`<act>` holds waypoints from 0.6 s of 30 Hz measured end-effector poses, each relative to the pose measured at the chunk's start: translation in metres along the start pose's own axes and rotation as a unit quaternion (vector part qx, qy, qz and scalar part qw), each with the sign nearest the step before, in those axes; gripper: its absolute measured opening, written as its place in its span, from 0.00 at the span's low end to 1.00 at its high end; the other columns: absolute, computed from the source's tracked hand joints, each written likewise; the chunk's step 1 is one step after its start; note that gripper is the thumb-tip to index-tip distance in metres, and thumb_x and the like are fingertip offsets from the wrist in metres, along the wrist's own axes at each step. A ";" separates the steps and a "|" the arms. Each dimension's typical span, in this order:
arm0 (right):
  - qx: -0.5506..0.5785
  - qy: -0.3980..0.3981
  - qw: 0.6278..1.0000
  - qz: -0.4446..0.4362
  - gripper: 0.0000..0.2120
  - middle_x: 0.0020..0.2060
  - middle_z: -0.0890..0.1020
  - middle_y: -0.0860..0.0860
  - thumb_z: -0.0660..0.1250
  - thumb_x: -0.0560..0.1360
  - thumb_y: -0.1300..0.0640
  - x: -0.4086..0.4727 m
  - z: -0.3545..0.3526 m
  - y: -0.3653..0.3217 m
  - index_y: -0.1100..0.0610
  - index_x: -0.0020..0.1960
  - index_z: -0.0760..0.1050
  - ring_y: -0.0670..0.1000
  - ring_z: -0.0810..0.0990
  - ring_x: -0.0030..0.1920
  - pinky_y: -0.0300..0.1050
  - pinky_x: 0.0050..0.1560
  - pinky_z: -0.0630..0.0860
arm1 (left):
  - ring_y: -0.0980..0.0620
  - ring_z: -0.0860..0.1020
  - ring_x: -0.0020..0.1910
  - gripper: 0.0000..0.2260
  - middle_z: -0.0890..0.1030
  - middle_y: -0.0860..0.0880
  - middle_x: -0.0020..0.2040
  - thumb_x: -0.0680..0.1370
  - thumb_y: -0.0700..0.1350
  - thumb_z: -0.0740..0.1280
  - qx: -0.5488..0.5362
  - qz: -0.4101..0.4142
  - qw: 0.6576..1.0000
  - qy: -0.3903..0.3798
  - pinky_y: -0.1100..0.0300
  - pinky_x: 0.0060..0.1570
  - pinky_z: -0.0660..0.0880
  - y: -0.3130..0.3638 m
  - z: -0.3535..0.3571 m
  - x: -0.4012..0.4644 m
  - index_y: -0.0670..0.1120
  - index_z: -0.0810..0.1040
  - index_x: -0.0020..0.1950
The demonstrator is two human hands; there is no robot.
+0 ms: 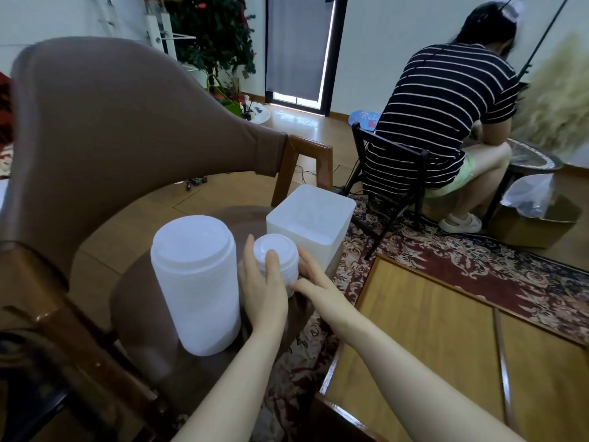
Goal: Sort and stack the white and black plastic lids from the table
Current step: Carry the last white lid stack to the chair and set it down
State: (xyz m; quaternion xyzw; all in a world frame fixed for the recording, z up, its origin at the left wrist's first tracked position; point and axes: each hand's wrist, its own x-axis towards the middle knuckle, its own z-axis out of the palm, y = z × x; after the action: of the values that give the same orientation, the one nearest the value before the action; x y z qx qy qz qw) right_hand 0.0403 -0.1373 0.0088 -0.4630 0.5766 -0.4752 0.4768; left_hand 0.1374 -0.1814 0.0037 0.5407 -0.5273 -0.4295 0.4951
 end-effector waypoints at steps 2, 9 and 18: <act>0.015 0.011 1.000 -0.012 0.26 0.67 0.75 0.40 0.65 0.80 0.54 -0.010 -0.002 0.002 0.39 0.74 0.63 0.35 0.72 0.66 0.33 0.63 0.71 | 0.49 0.67 0.73 0.21 0.66 0.49 0.76 0.85 0.53 0.56 -0.017 0.005 1.000 -0.005 0.49 0.71 0.67 -0.001 -0.001 -0.010 0.58 0.61 0.78; 0.122 0.096 0.987 -0.035 0.15 0.64 0.77 0.42 0.61 0.81 0.52 -0.034 0.006 0.011 0.42 0.67 0.69 0.37 0.77 0.61 0.33 0.57 0.74 | 0.58 0.71 0.64 0.15 0.71 0.54 0.66 0.84 0.48 0.61 -0.094 0.009 0.995 -0.006 0.62 0.62 0.67 0.005 0.001 -0.048 0.55 0.73 0.70; 0.151 0.226 0.958 -0.087 0.27 0.58 0.82 0.42 0.72 0.68 0.45 -0.108 -0.053 0.001 0.46 0.67 0.74 0.46 0.80 0.60 0.48 0.61 0.77 | 0.57 0.81 0.59 0.10 0.82 0.52 0.61 0.76 0.42 0.72 -0.293 -0.083 0.947 -0.107 0.62 0.52 0.78 0.043 0.021 -0.111 0.55 0.84 0.55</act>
State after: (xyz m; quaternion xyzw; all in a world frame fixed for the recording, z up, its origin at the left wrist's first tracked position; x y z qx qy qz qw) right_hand 0.0001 -0.0245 0.0251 -0.3141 0.5482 -0.6887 0.3556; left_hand 0.1019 -0.0707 0.0369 0.3650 -0.3809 -0.6599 0.5350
